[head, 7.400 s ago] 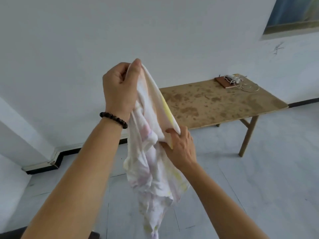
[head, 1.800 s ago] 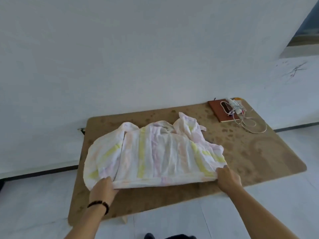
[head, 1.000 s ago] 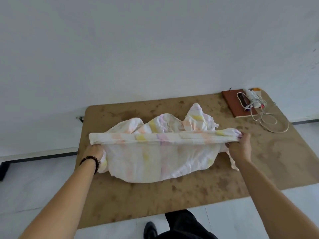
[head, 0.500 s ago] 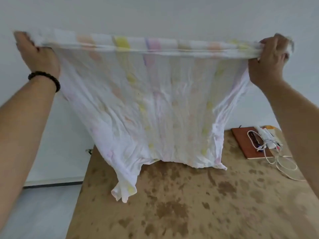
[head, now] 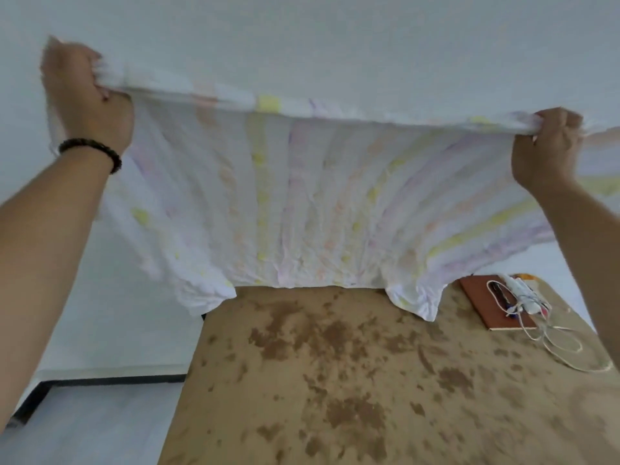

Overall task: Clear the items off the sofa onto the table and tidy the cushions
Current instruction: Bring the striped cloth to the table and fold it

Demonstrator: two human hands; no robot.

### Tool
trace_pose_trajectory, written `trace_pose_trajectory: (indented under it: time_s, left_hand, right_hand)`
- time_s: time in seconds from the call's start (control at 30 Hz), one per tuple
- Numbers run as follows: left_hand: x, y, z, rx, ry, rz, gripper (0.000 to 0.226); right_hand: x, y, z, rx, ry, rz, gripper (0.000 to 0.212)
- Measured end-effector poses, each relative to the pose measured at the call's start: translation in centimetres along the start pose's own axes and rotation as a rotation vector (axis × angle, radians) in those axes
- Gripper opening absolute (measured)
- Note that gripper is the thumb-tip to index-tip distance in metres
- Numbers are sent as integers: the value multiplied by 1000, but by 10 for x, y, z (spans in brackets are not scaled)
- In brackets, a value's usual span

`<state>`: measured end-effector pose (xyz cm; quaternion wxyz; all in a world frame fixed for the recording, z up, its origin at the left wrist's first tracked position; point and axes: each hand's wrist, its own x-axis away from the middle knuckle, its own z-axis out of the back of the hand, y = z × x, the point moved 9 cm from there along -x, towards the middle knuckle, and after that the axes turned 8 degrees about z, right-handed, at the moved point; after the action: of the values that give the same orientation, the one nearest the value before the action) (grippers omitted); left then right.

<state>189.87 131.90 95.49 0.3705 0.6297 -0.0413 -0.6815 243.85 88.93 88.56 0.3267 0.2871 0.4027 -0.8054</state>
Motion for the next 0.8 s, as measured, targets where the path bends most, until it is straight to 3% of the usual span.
trace_pose_trajectory:
  time_s: [0.03, 0.07, 0.13, 0.27, 0.33, 0.43, 0.5, 0.6, 0.7, 0.8]
  left_hand:
    - [16, -3, 7, -146, -3, 47, 16]
    - [40, -7, 13, -180, -72, 38, 23]
    - [98, -35, 14, -212, -207, 182, 29]
    - [224, -91, 13, -303, -471, 299, 15]
    - [297, -112, 17, -360, -610, 326, 26]
    - [401, -153, 28, -467, -814, 376, 22]
    - [472, -183, 43, -612, -985, 429, 12]
    - [564, -214, 82, -809, -1213, 512, 30]
    - [624, -221, 117, -862, -1317, 599, 44]
    - [648, -211, 138, -851, -1275, 676, 55]
  right_hand:
    - [19, -1, -2, 5, -48, -15, 49]
    - [37, -1, -5, 2, -103, -26, 52]
    - [82, 12, -18, 16, -234, -97, 51]
    - [187, 46, -46, 125, -470, -169, 47]
    - [246, 64, -60, 136, -575, -213, 40]
    - [332, 101, -76, 183, -703, -269, 42]
    - [387, 127, -78, 265, -813, -305, 30]
    - [460, 159, -74, 348, -972, -301, 27]
    - [520, 178, -58, 437, -1136, -341, 36]
    - [559, 185, -40, 493, -1239, -367, 38]
